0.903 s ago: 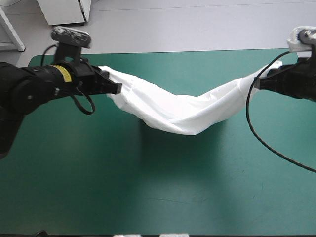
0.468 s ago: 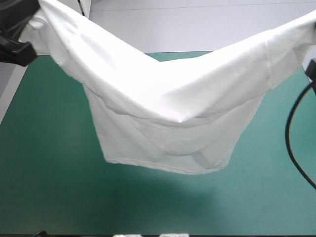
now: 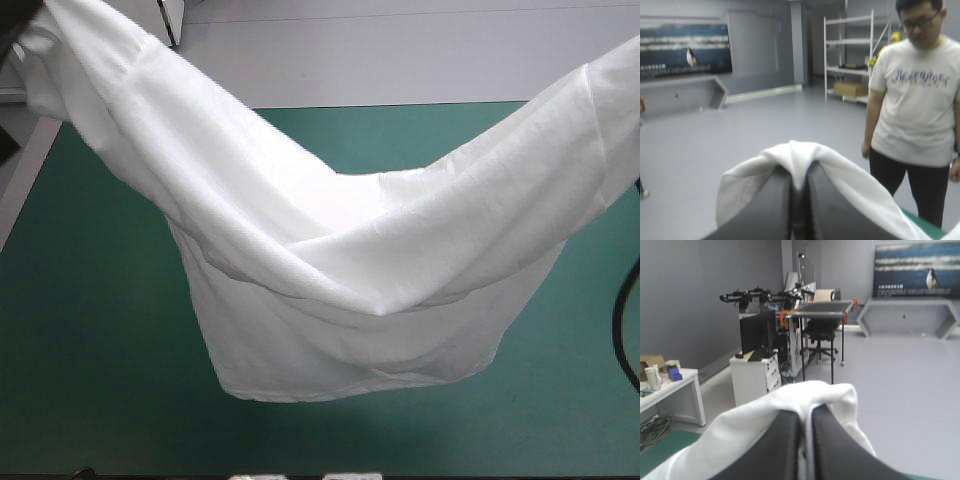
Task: Fold the cloth
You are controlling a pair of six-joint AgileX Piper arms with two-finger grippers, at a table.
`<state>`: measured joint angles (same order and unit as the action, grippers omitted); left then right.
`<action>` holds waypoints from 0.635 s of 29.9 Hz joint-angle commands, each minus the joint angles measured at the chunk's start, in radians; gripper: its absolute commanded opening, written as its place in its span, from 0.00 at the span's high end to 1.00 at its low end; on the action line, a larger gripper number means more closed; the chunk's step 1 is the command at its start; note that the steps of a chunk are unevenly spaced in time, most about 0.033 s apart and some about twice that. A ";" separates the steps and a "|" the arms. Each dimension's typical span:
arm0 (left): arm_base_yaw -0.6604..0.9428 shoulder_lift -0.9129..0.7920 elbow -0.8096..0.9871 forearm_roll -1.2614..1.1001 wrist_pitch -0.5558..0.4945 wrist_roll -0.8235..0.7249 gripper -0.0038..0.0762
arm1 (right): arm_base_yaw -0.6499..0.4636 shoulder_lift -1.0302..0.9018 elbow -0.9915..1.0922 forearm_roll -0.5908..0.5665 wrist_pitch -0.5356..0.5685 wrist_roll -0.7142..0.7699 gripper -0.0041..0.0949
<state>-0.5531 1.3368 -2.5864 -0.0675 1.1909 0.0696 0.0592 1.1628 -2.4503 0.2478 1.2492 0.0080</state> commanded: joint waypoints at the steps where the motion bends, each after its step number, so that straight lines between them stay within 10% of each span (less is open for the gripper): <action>1: 0.000 0.020 0.056 0.059 0.084 -0.033 0.96 | -0.003 0.025 0.087 -0.004 -0.001 0.030 0.98; 8: 0.000 0.046 0.462 0.247 0.060 -0.106 0.96 | -0.003 0.029 0.571 0.024 -0.065 0.021 0.98; 19: 0.187 0.353 0.775 0.131 -0.313 -0.157 0.96 | -0.003 0.288 0.936 0.079 -0.454 -0.073 0.98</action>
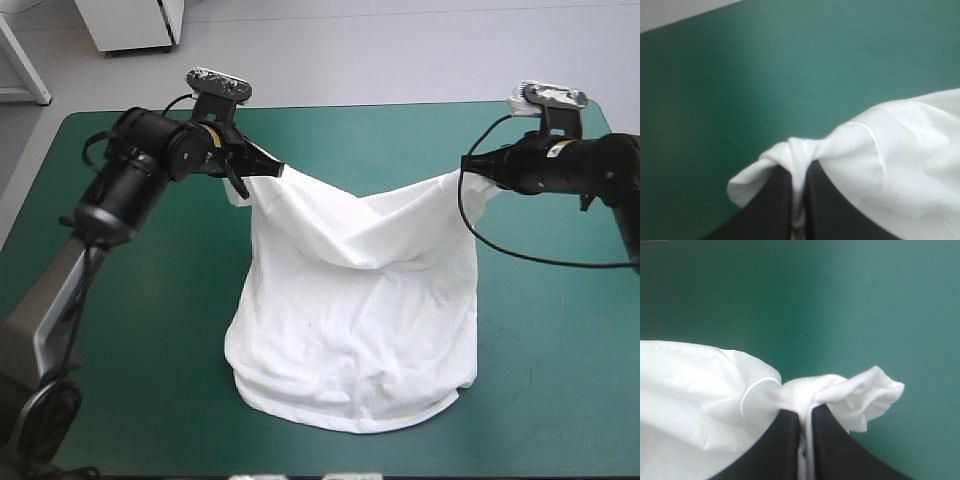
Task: Fold the cloth
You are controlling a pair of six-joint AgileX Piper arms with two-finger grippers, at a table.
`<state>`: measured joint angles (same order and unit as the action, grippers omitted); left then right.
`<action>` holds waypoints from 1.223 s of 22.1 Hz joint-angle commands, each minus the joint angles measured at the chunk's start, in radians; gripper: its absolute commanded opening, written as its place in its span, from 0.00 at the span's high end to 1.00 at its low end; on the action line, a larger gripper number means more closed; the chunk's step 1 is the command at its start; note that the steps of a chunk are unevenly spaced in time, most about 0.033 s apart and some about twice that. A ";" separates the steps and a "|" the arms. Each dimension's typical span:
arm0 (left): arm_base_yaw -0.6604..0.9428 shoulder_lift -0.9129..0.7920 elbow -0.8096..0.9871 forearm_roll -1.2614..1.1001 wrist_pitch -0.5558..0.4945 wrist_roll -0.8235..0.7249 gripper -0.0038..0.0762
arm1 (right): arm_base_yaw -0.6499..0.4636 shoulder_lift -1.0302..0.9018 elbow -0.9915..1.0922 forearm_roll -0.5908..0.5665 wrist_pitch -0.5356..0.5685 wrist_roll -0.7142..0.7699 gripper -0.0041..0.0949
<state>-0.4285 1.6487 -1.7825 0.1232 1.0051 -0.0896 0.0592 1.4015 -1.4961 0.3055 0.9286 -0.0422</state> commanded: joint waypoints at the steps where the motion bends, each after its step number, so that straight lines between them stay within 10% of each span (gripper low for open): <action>1: 0.081 0.073 -0.036 -0.085 -0.146 0.013 0.96 | -0.003 0.089 -0.022 0.021 -0.163 -0.025 0.98; 13: 0.171 0.485 -0.216 -0.136 -0.351 0.021 0.96 | -0.005 0.611 -0.368 0.019 -0.245 -0.005 0.97; 15: 0.175 0.510 -0.216 -0.143 -0.384 0.023 0.92 | -0.005 0.662 -0.424 0.014 -0.185 -0.019 0.80; 17: 0.186 0.508 -0.216 -0.193 -0.378 0.036 0.66 | -0.005 0.693 -0.455 0.021 -0.128 -0.025 0.44; 19: 0.193 0.484 -0.248 -0.224 -0.305 0.028 0.43 | -0.005 0.690 -0.477 0.017 -0.074 -0.007 0.28; 27: 0.191 0.235 -0.269 -0.172 -0.092 0.064 0.36 | -0.005 0.503 -0.503 -0.024 0.119 -0.005 0.39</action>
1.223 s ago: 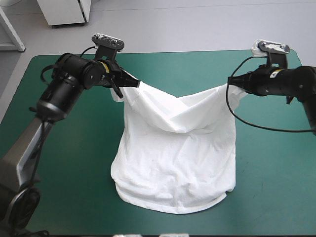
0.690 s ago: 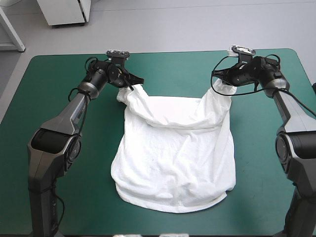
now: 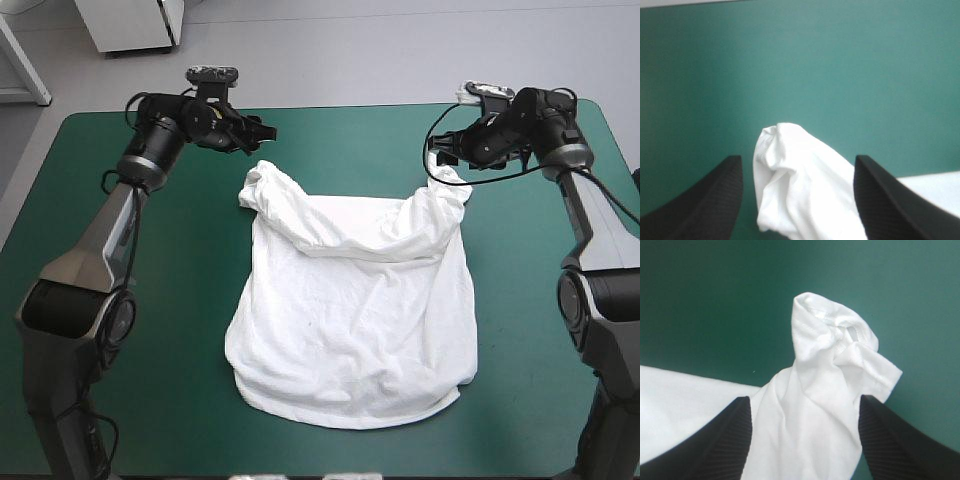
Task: Fold the cloth
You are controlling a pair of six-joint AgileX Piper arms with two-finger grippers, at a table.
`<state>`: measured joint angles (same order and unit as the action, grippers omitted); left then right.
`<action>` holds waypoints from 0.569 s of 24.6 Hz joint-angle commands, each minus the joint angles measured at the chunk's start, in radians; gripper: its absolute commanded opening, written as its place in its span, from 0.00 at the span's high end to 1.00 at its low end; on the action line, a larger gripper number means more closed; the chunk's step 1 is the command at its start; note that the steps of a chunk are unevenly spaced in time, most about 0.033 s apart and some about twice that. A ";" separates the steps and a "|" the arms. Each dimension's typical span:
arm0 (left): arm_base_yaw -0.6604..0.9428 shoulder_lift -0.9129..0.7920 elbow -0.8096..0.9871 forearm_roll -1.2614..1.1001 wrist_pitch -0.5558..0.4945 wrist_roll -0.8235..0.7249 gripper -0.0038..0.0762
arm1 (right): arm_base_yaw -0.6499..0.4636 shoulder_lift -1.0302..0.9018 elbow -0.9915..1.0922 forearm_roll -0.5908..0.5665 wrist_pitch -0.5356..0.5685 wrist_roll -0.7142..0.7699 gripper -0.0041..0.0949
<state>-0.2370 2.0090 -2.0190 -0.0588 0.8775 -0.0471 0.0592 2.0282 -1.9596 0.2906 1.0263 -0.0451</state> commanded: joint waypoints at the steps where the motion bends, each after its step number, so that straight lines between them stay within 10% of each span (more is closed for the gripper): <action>1: -0.001 -0.146 -0.030 0.010 0.064 0.028 0.36 | -0.005 -0.147 -0.039 -0.015 0.039 0.000 0.39; 14: -0.001 -0.597 0.307 -0.002 0.297 0.029 0.36 | -0.003 -0.539 0.195 -0.081 0.219 0.035 0.40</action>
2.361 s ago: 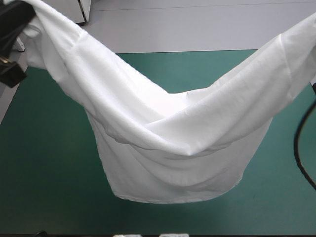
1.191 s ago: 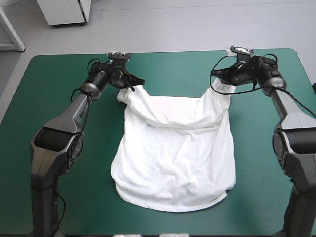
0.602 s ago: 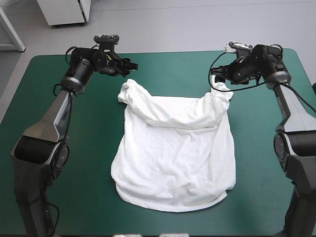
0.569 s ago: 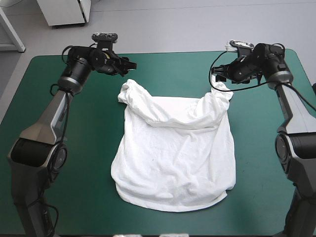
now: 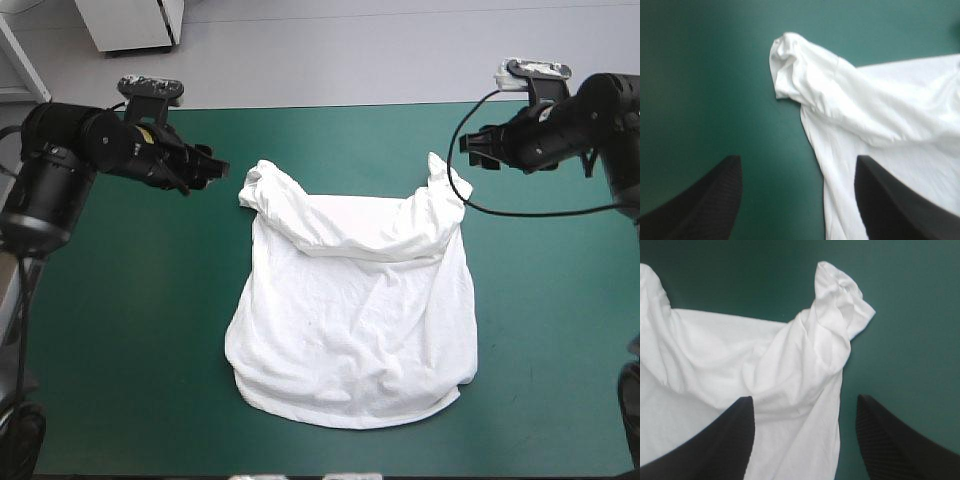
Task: Fold the cloth
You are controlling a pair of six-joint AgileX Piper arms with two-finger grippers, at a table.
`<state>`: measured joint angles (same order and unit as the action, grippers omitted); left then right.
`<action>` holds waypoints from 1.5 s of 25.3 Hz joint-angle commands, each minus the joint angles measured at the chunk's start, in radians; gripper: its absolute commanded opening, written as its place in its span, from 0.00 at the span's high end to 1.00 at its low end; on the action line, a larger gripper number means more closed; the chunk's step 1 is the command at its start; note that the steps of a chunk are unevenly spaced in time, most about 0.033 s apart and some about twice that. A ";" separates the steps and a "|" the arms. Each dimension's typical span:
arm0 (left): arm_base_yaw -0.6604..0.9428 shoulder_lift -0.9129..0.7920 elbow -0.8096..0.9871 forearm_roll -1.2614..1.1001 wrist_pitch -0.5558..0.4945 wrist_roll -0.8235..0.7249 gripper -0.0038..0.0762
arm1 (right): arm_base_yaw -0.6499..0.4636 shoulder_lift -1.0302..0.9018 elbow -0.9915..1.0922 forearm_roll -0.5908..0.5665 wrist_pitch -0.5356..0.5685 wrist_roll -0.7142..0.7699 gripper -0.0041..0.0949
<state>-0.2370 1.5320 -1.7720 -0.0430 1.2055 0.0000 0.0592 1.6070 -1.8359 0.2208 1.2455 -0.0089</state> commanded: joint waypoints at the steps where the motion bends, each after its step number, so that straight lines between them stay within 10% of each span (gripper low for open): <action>1: -0.003 -0.156 0.100 -0.023 -0.023 -0.024 0.36 | -0.003 -0.150 0.114 -0.011 -0.002 -0.001 0.40; 15: -0.091 -0.308 0.682 -0.092 0.024 -0.114 0.39 | -0.003 -0.509 0.447 -0.037 -0.009 0.051 0.40; 38: -0.236 -0.016 0.807 0.023 -0.249 -0.263 0.39 | -0.003 -0.505 0.447 -0.088 -0.013 0.051 0.40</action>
<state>-0.4590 1.4990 -0.9440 -0.0110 0.9759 -0.2514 0.0592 1.1153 -1.3631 0.1416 1.2469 0.0455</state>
